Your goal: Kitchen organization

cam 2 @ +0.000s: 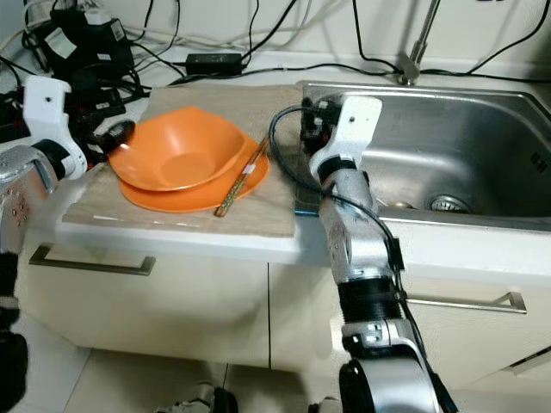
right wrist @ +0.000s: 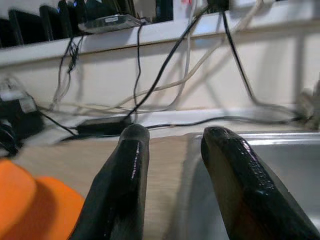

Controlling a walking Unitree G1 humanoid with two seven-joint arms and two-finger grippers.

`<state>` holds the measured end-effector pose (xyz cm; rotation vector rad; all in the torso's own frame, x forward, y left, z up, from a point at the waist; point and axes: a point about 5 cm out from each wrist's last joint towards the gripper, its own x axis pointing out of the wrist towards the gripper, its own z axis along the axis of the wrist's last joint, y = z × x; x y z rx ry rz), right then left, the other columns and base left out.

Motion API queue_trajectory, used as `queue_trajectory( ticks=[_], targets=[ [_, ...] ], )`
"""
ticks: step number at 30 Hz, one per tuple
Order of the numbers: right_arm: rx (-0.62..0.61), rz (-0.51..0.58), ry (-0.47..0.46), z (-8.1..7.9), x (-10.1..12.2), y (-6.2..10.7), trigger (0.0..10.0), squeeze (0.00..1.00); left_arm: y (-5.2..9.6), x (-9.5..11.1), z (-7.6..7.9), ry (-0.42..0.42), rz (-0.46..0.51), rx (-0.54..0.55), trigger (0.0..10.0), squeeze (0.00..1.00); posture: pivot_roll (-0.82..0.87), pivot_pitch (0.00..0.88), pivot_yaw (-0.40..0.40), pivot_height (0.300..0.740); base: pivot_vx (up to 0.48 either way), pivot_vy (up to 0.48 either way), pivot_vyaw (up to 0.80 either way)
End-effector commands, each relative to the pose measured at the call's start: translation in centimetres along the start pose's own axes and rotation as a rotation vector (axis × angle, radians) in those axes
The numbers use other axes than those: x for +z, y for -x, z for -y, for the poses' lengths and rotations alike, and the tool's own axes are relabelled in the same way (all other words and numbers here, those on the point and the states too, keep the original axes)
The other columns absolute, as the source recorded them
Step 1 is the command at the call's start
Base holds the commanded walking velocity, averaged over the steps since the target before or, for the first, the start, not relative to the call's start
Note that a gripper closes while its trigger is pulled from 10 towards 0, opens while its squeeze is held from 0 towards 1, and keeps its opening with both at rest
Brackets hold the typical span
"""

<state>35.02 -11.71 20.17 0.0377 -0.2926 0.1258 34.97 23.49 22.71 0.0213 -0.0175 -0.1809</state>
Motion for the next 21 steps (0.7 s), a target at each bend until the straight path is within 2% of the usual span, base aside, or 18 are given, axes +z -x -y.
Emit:
queue_trajectory(
  ticks=[1, 4, 7, 11, 14, 15, 21],
  targets=[
    [0.017, 0.059, 0.091, -0.7, 0.6, 0.3, 10.0, 0.0, 0.5, -1.0, 0.1, 0.015, 0.032, 0.047, 10.0, 0.0, 0.01, 0.0, 0.054, 0.707, 0.0, 0.0, 0.0],
    [0.014, 0.036, 0.148, -0.8, -0.6, 1.2, 10.0, 0.0, 0.7, -3.8, 1.3, 0.061, 0.033, 0.076, 10.0, 0.0, -0.02, 0.0, 0.058, 0.707, 0.0, 0.0, 0.0],
    [-0.007, 0.026, 0.175, -0.2, -0.8, 1.4, 10.0, 0.0, 0.2, -4.9, 2.2, 0.085, 0.023, 0.068, 10.0, 0.0, -0.07, 0.0, 0.073, 0.707, 0.0, 0.0, 0.0],
    [-0.024, 0.036, 0.204, 0.3, -0.6, 1.5, 10.0, 0.0, -0.4, -5.1, 2.9, 0.121, 0.017, 0.051, 10.0, 0.0, -0.1, 0.0, 0.084, 0.707, 0.0, 0.0, 0.0],
    [-0.052, 0.044, 0.241, 1.0, -0.5, 1.9, 10.0, 0.0, -1.5, -5.0, 3.9, 0.145, 0.02, 0.018, 10.0, 0.0, -0.15, 0.0, 0.102, 0.707, 0.0, 0.0, 0.0],
    [-0.057, 0.045, 0.246, 1.2, -0.5, 2.1, 10.0, 0.0, -1.9, -4.9, 4.3, 0.131, 0.028, 0.005, 10.0, 0.0, -0.16, 0.0, 0.107, 0.707, 0.0, 0.0, 0.0],
    [-0.073, 0.046, 0.246, 1.2, -0.5, 2.4, 10.0, 0.0, -2.5, -3.9, 4.1, 0.11, 0.045, 0.001, 10.0, 0.0, -0.16, 0.0, 0.116, 0.707, 0.0, 0.0, 0.0]
  ],
)
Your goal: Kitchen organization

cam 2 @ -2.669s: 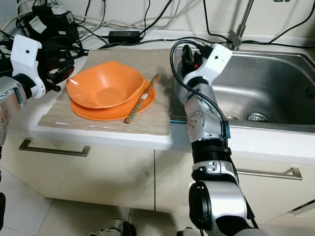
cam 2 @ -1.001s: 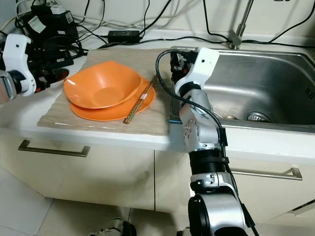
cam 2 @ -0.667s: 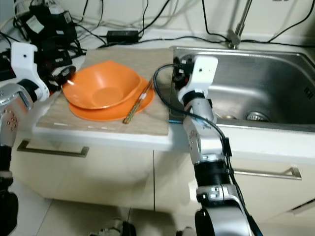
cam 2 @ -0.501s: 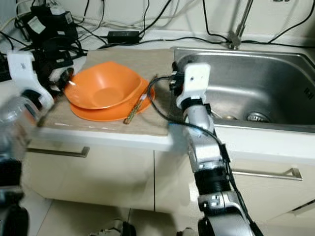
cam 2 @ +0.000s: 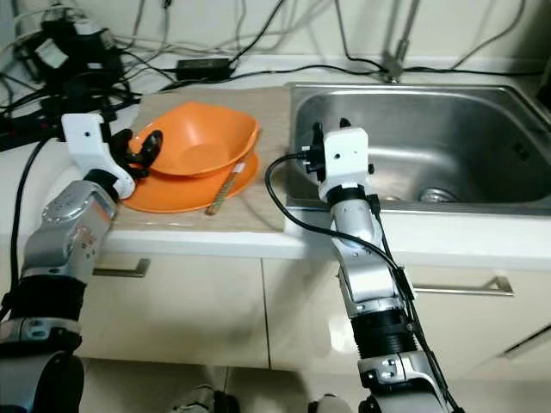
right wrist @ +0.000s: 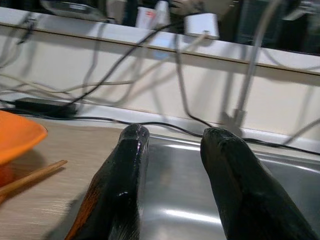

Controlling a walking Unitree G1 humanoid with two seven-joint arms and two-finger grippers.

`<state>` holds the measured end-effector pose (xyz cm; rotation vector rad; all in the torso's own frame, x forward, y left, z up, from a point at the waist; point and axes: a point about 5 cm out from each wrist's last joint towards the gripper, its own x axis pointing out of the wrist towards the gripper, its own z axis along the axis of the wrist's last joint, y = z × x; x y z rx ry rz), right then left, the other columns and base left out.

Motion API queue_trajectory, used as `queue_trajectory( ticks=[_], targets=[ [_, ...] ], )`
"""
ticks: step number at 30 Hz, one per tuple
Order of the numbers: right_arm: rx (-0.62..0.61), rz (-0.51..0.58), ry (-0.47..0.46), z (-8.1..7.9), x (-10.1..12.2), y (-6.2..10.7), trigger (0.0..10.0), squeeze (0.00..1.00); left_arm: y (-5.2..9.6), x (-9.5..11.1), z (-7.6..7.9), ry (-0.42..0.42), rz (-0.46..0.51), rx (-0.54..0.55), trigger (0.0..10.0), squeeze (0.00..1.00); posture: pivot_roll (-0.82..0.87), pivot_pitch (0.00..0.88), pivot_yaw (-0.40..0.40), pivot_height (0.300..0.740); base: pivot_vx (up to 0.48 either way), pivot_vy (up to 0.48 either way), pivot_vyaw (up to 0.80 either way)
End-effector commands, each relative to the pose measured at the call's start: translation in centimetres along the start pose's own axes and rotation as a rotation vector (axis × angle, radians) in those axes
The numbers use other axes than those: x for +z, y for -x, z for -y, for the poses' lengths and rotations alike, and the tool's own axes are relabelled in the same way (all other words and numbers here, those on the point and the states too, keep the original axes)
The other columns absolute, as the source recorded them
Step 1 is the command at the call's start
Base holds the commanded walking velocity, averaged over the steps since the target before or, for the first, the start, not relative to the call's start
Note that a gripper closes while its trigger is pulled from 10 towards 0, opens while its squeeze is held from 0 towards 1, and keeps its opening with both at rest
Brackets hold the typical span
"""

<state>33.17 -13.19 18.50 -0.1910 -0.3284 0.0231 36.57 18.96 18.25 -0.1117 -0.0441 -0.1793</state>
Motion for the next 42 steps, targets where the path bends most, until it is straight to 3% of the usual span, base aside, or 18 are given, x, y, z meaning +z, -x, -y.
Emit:
queue_trajectory(
  ticks=[1, 13, 20, 33, 34, 42],
  targets=[
    [-0.01, 0.02, 0.002, 0.0, 0.4, -0.1, 10.0, 0.0, -0.2, 0.7, -0.2, -0.019, 0.007, -0.004, 10.0, 0.0, -0.15, 0.0, 0.116, 0.707, 0.0, 0.0, 0.0],
    [0.008, 0.005, -0.003, -0.2, 0.2, -0.1, 10.0, 0.0, 0.1, 1.4, -2.5, -0.084, 0.005, 0.056, 10.0, 0.0, -0.11, 0.0, 0.079, 0.707, 0.0, 0.0, 0.0],
    [0.027, 0.005, -0.009, -0.7, 0.2, -0.2, 10.0, 0.0, 0.4, 2.0, -3.1, -0.109, 0.012, 0.074, 10.0, 0.0, -0.09, 0.0, 0.066, 0.707, 0.0, 0.0, 0.0],
    [-0.001, 0.003, -0.011, 0.0, 0.2, -0.2, 10.0, 0.0, 0.3, 2.3, -2.9, -0.077, 0.001, 0.064, 10.0, 0.0, -0.1, 0.0, 0.072, 0.707, 0.0, 0.0, 0.0],
    [0.0, 0.003, -0.012, -0.1, 0.2, -0.2, 10.0, 0.0, 0.3, 2.3, -3.0, -0.04, -0.03, 0.057, 10.0, 0.0, -0.09, 0.0, 0.072, 0.707, 0.0, 0.0, 0.0],
    [0.004, 0.009, -0.016, -0.2, 0.4, -0.5, 10.0, 0.0, 0.2, 2.8, -3.4, 0.03, -0.104, 0.06, 10.0, 0.0, -0.09, 0.0, 0.065, 0.707, 0.0, 0.0, 0.0]
  ],
)
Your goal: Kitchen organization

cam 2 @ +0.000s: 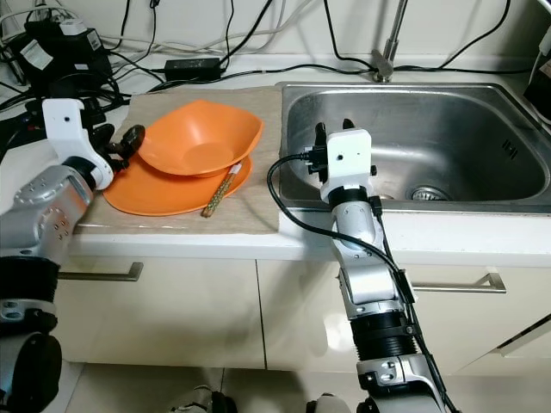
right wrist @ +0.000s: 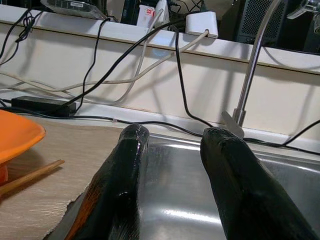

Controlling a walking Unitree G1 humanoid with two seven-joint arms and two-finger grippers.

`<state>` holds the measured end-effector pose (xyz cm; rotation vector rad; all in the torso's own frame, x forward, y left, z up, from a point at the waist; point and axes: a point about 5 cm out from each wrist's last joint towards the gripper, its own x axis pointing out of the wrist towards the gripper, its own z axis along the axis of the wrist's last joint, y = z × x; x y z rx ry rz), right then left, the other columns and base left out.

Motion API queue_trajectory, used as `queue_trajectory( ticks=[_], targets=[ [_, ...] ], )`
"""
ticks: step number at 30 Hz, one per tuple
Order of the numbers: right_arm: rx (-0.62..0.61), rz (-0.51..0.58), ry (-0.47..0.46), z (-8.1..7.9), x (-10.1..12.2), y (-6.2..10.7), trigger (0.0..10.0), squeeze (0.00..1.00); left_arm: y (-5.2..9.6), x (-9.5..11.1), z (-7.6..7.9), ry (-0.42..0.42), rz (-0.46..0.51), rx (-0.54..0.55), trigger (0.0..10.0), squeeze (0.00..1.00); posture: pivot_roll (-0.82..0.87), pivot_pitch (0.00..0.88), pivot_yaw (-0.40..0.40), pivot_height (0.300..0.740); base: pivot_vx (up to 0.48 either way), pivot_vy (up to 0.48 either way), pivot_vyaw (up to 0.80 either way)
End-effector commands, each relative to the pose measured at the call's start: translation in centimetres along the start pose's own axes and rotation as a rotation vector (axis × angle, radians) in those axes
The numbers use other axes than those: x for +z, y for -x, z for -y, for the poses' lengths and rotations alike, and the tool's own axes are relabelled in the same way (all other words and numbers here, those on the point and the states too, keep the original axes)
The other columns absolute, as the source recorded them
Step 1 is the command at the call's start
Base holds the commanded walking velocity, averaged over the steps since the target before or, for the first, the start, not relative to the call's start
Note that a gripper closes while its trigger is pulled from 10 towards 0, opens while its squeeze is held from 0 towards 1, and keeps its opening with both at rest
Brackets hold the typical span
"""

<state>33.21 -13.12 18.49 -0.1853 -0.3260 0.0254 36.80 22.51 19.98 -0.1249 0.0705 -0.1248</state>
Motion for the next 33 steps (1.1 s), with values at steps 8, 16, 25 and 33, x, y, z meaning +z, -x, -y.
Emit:
queue_trajectory(
  ticks=[8, 16, 25, 33],
  targets=[
    [0.013, 0.014, -0.013, -0.2, 0.5, -0.7, 10.0, 0.0, 0.0, 1.2, -0.4, 0.115, -0.049, -0.021, 10.0, 0.0, -0.08, 0.0, 0.059, 0.707, 0.0, 0.0, 0.0],
    [0.018, 0.014, -0.015, -0.2, 0.4, -0.8, 10.0, 0.0, 0.0, 2.0, -0.4, 0.154, -0.06, -0.03, 10.0, 0.0, -0.08, 0.0, 0.057, 0.707, 0.0, 0.0, 0.0],
    [0.021, 0.015, -0.014, -0.3, 0.4, -0.9, 10.0, 0.0, 0.2, 2.2, -0.3, 0.143, -0.097, -0.05, 10.0, 0.0, -0.08, 0.0, 0.057, 0.707, 0.0, 0.0, 0.0],
    [0.018, 0.016, -0.017, -0.2, 0.4, -0.9, 10.0, 0.0, 0.4, 3.3, 0.1, 0.144, -0.117, -0.104, 10.0, 0.0, -0.08, 0.0, 0.058, 0.707, 0.0, 0.0, 0.0]
  ],
)
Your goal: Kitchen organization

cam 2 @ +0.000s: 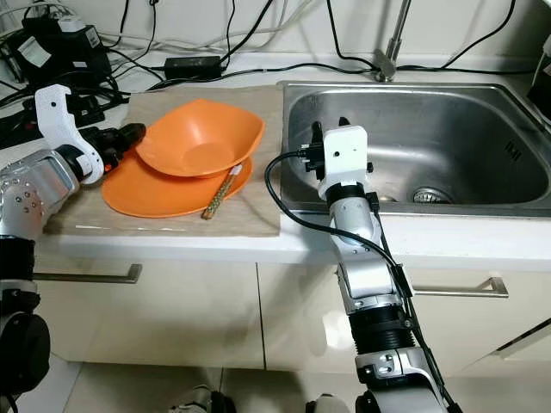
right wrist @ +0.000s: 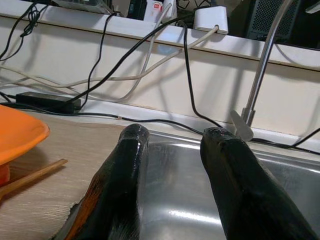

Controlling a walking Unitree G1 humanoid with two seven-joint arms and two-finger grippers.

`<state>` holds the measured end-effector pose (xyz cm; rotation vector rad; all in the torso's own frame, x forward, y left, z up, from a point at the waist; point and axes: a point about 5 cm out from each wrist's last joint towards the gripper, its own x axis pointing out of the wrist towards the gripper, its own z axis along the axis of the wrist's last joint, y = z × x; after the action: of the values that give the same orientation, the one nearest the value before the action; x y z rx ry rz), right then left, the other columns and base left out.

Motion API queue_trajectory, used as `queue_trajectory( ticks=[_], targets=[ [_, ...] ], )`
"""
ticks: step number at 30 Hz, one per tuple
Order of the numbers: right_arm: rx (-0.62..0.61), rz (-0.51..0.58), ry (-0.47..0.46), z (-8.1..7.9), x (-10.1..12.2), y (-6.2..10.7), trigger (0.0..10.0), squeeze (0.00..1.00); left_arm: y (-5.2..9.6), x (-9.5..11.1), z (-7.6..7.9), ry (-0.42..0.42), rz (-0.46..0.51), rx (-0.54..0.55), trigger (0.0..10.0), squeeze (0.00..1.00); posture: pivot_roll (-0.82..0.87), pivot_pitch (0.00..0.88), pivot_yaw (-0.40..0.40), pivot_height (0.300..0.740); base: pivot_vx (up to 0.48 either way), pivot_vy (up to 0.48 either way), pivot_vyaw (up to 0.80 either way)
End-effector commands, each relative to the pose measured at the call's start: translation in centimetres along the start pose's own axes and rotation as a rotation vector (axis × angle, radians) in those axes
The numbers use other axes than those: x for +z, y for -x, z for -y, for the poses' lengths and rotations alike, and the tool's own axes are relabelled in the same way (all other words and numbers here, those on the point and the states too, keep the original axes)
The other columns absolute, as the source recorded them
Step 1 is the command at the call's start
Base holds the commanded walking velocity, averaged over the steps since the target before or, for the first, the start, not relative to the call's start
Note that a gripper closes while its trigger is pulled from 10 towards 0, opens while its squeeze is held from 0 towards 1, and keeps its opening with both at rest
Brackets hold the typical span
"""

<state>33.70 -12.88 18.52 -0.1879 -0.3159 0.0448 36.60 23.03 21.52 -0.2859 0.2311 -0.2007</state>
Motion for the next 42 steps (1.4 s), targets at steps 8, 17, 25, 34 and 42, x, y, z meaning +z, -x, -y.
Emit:
queue_trajectory(
  ticks=[8, 17, 25, 34, 42],
  targets=[
    [-0.001, 0.02, -0.018, -0.1, 0.4, -0.4, 10.0, 0.0, 0.7, 2.2, 1.2, -0.044, 0.026, -0.065, 10.0, 0.0, -0.07, 0.0, 0.057, 0.707, 0.0, 0.0, 0.0],
    [0.003, 0.021, -0.021, -0.2, 0.4, -0.4, 10.0, 0.0, 0.6, 1.5, 1.3, -0.079, -0.014, -0.075, 10.0, 0.0, -0.07, 0.0, 0.056, 0.707, 0.0, 0.0, 0.0],
    [0.001, 0.024, -0.018, -0.2, 0.5, -0.3, 10.0, 0.0, 0.2, 0.4, 1.4, -0.121, -0.048, -0.068, 10.0, 0.0, -0.08, 0.0, 0.06, 0.707, 0.0, 0.0, 0.0],
    [-0.007, 0.03, -0.011, 0.0, 0.6, -0.2, 10.0, 0.0, -0.1, 0.1, 1.2, -0.168, -0.05, -0.051, 10.0, 0.0, -0.09, 0.0, 0.065, 0.707, 0.0, 0.0, 0.0],
    [-0.009, 0.027, -0.007, 0.1, 0.5, -0.2, 10.0, 0.0, -0.1, 0.7, 0.8, -0.194, -0.031, -0.034, 10.0, 0.0, -0.09, 0.0, 0.062, 0.707, 0.0, 0.0, 0.0]
  ],
)
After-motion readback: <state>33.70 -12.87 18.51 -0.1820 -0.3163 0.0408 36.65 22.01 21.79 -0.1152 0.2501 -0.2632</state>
